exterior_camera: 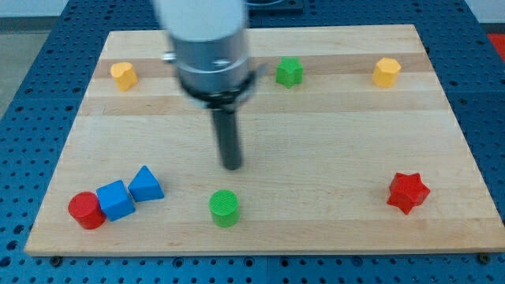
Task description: Slide the red star diagonal to the top right of the green circle
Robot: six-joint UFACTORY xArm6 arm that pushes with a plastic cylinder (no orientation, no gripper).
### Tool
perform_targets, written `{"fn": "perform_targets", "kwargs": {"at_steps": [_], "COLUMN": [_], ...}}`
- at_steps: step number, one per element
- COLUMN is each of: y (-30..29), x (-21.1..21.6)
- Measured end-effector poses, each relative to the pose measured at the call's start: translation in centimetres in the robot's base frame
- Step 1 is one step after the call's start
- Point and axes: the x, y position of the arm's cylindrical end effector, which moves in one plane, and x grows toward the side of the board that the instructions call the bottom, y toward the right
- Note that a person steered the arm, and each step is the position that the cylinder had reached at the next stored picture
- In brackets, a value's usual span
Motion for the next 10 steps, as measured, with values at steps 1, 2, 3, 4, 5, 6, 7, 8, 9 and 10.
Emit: {"fn": "perform_targets", "kwargs": {"at_steps": [1, 2, 3, 4, 5, 6, 7, 8, 9, 10], "y": [9.4, 18.0, 22.3, 23.9, 27.7, 27.7, 28.3, 27.9, 25.6, 21.8], "x": [-0.8, -2.5, -3.3, -3.1, 0.9, 2.9, 3.2, 7.8, 8.7, 6.9]}}
